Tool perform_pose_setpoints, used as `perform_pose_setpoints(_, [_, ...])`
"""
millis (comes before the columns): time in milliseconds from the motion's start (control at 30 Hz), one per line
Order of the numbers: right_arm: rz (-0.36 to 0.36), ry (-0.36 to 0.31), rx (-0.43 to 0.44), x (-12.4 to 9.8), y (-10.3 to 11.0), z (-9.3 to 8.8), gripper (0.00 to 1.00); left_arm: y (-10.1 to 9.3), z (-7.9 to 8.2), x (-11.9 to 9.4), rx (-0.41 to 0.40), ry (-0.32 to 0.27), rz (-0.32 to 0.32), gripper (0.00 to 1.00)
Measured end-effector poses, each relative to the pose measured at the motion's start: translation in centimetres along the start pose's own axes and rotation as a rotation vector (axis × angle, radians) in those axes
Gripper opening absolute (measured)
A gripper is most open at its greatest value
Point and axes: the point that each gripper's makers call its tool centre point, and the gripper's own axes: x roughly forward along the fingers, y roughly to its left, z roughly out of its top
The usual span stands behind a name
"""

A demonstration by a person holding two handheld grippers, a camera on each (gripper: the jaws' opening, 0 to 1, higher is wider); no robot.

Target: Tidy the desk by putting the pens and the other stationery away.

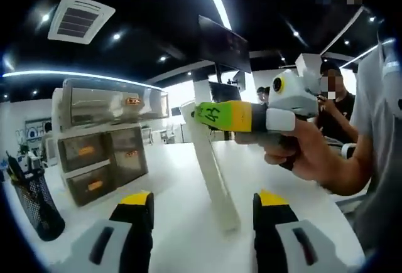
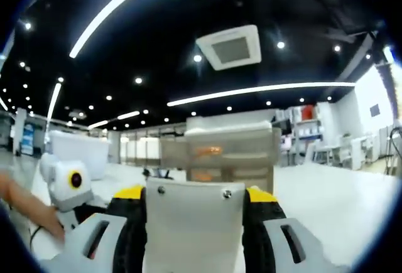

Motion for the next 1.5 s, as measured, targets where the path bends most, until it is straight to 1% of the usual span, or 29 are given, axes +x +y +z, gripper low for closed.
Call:
perform_pose_setpoints(100, [0.017, -0.016, 0.006, 0.6, 1.1, 0.1, 0.56, -0.9, -0.8, 0.4, -0.016, 0.025, -0.036, 0.62])
perform_pose_setpoints(200, [0.029, -0.011, 0.014, 1.0, 2.1, -0.2, 0.56, -1.4, -0.9, 0.5, 0.004, 0.037, -0.043, 0.57])
perform_pose_setpoints(300, [0.068, -0.034, 0.035, 1.2, 3.9, 0.4, 0.56, -1.3, -0.8, 0.4, 0.028, 0.039, -0.036, 0.48])
perform_pose_setpoints(367, [0.075, -0.037, 0.035, 1.3, 4.5, 0.7, 0.56, -1.1, -0.6, 0.2, 0.027, 0.034, -0.028, 0.39])
perform_pose_setpoints(400, [0.08, -0.043, 0.018, 1.7, 5.2, 1.1, 0.56, -0.8, -0.5, 0.0, 0.011, 0.025, -0.024, 0.37])
perform_pose_setpoints(433, [0.08, -0.043, 0.014, 1.8, 5.3, 1.1, 0.56, -0.7, -0.4, -0.1, 0.008, 0.024, -0.024, 0.35])
perform_pose_setpoints(467, [0.08, -0.038, -0.011, 2.1, 5.8, 1.3, 0.56, -0.6, -0.4, -0.2, -0.01, 0.02, -0.024, 0.35])
perform_pose_setpoints(500, [0.077, -0.045, -0.023, 2.1, 5.9, 1.4, 0.56, -0.6, -0.2, -0.3, -0.021, 0.016, -0.023, 0.34])
perform_pose_setpoints(567, [0.071, -0.048, -0.037, 2.4, 6.1, 1.4, 0.56, -0.5, -0.2, -0.4, -0.03, 0.01, -0.019, 0.29])
perform_pose_setpoints(667, [0.07, -0.047, -0.034, 2.5, 6.2, 1.3, 0.56, -0.5, -0.2, -0.4, -0.03, 0.011, -0.017, 0.23])
perform_pose_setpoints(700, [0.071, -0.047, -0.033, 2.5, 6.2, 1.3, 0.56, -0.5, -0.1, -0.4, -0.03, 0.011, -0.017, 0.17])
perform_pose_setpoints(733, [0.072, -0.047, -0.029, 2.5, 6.3, 1.2, 0.56, -0.5, -0.1, -0.4, -0.03, 0.011, -0.017, 0.16])
perform_pose_setpoints(767, [0.073, -0.047, -0.024, 2.5, 6.3, 1.2, 0.56, -0.4, -0.2, -0.5, -0.025, 0.017, -0.011, 0.15])
perform_pose_setpoints(800, [0.072, -0.048, -0.022, 2.5, 6.4, 1.1, 0.56, -0.2, -0.6, -0.5, -0.015, 0.037, 0.001, 0.13])
perform_pose_setpoints(833, [0.071, -0.049, -0.01, 2.4, 6.3, 1.0, 0.57, 0.3, -0.7, -0.7, -0.035, 0.045, 0.024, 0.11])
perform_pose_setpoints(867, [0.074, -0.05, -0.001, 2.4, 6.3, 1.0, 0.57, 0.4, -0.7, -0.7, -0.047, 0.045, 0.025, 0.11])
perform_pose_setpoints(933, [0.083, -0.059, 0.02, 2.4, 6.5, 1.1, 0.57, 1.5, -0.4, -1.2, -0.128, 0.024, 0.038, 0.11])
perform_pose_setpoints(967, [0.089, -0.061, 0.021, 2.5, 6.7, 1.1, 0.57, 1.5, -0.5, -1.3, -0.113, 0.033, 0.035, 0.11])
perform_pose_setpoints(1000, [0.099, -0.07, 0.043, 2.6, 6.7, 1.1, 0.57, 1.4, -0.5, -1.4, -0.107, 0.04, 0.044, 0.11])
perform_pose_setpoints(1033, [0.105, -0.093, 0.051, 2.5, 6.8, 1.3, 0.58, 1.3, -0.3, -1.6, -0.112, 0.043, 0.047, 0.11])
perform_pose_setpoints(1133, [0.105, -0.136, 0.044, 2.2, 7.1, 1.8, 0.58, 1.7, 0.1, -1.9, -0.05, 0.04, 0.066, 0.11])
perform_pose_setpoints(1200, [0.103, -0.145, 0.04, 2.1, 7.0, 2.1, 0.58, 1.9, 0.2, -1.9, -0.043, 0.042, 0.069, 0.11])
perform_pose_setpoints(1233, [0.109, -0.163, 0.034, 1.9, 6.9, 2.7, 0.59, 2.0, 0.1, -2.0, -0.041, 0.045, 0.074, 0.11])
perform_pose_setpoints(1300, [0.126, -0.183, 0.045, 1.6, 6.7, 3.8, 0.64, 2.5, -0.3, -2.0, -0.051, 0.053, 0.089, 0.11])
perform_pose_setpoints(1333, [0.133, -0.186, 0.052, 1.6, 6.6, 4.0, 0.66, 3.0, -0.7, -2.1, -0.059, 0.068, 0.112, 0.11])
perform_pose_setpoints(1400, [0.189, -0.179, 0.112, 1.2, 6.3, 4.6, 0.71, 3.5, -1.1, -2.3, -0.087, 0.075, 0.12, 0.11])
perform_pose_setpoints(1500, [0.246, -0.154, 0.183, 0.5, 4.9, 4.4, 0.77, 4.4, -1.4, -2.5, -0.133, 0.072, 0.135, 0.11])
